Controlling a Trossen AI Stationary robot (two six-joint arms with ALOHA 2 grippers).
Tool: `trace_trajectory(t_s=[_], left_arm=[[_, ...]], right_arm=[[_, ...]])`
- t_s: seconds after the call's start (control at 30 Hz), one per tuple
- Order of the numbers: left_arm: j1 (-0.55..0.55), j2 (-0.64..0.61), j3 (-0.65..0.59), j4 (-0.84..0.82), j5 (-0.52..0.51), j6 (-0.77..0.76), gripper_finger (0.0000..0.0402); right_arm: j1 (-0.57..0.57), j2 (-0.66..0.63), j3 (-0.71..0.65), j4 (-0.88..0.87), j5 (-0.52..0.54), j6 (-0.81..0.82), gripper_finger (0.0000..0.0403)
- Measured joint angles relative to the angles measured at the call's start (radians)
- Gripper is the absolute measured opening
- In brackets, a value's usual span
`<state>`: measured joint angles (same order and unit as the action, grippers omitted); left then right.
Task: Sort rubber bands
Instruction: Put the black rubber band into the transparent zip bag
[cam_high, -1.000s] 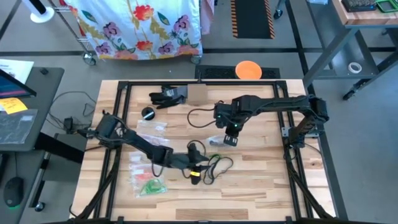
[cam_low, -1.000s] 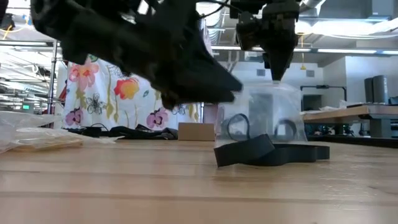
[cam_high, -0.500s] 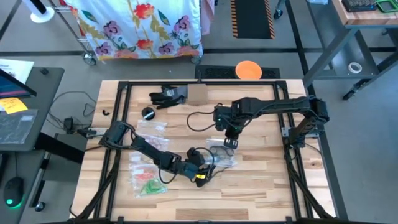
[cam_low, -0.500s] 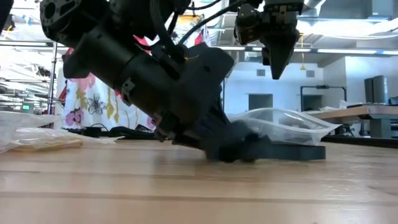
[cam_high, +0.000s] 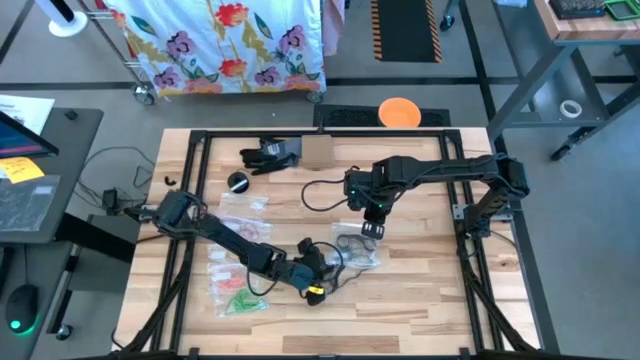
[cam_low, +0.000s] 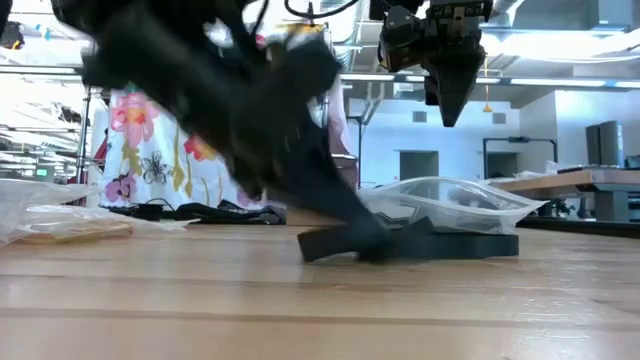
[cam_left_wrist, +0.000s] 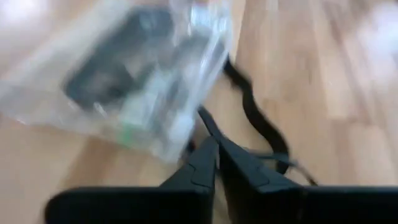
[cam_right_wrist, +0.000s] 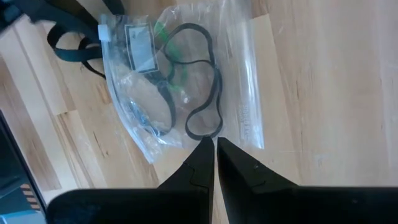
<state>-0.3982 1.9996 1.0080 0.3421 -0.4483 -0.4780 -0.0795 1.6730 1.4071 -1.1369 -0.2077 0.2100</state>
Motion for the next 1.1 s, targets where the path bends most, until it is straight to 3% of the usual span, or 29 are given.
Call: trace_trajectory(t_s=[0.07, 0.27, 0.53, 0.93, 1.1], left_arm=[[-0.004, -0.047, 0.001, -0.03, -0.018, 0.024, 0.001], [-0.014, -0.158, 0.001, -0.152, -0.087, 0.084, 0.0002], [-0.019, -0.147, 0.002, -0.227, 0.051, -0.011, 0.0014], [-0.022, -0.044, 0.002, -0.172, 0.037, -0.057, 0.0176], [-0.021, 0.022, 0.007, -0.117, 0.033, -0.111, 0.0212]], right_arm=[[-0.006, 0.0, 0.0, -0.022, 0.0, 0.0, 0.0017], [-0.022, 0.0, 0.0, -0.051, -0.012, 0.003, 0.0017], [-0.025, 0.0, 0.0, -0.066, -0.056, 0.003, 0.0017], [-0.01, 0.0, 0.002, -0.062, -0.058, 0.011, 0.0017], [0.002, 0.0, 0.003, -0.058, -0.058, 0.029, 0.0017]])
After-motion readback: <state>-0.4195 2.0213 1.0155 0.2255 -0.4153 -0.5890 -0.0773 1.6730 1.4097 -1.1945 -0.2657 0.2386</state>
